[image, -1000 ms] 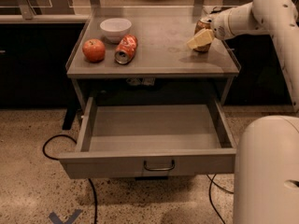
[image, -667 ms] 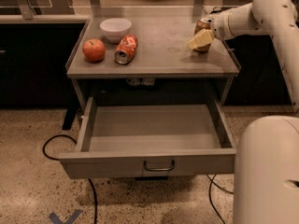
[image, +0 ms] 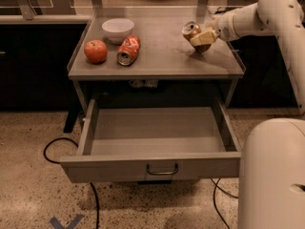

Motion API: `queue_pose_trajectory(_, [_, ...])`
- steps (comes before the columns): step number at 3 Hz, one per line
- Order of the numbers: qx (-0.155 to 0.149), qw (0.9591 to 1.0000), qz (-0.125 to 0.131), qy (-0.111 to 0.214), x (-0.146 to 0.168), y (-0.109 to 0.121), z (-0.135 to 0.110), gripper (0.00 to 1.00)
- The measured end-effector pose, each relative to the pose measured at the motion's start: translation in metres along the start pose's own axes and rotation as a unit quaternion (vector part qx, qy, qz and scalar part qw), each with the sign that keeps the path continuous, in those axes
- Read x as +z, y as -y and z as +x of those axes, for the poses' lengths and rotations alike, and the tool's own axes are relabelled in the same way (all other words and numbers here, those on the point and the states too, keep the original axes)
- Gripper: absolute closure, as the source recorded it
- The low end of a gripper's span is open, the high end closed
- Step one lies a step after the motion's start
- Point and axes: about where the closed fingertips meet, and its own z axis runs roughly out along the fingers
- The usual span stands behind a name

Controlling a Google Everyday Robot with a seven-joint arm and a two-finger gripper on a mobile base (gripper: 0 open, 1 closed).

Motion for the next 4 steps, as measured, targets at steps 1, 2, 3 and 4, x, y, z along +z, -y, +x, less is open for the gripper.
queue_pose_trajectory(1, [0.0,1.0,0.0,0.0,0.0001,0.0,0.0,0.64])
queue_pose_trajectory(2, [0.0,1.0,0.0,0.0,0.0001,-0.0001,0.0,0.88])
queue_pose_trajectory(3, [0.0,1.0,0.0,0.0,0.0002,-0.0001,0.0,0.85])
queue_pose_trajectory(4, [0.0,1.0,0.0,0.0,0.0002,-0.0001,0.0,0.62])
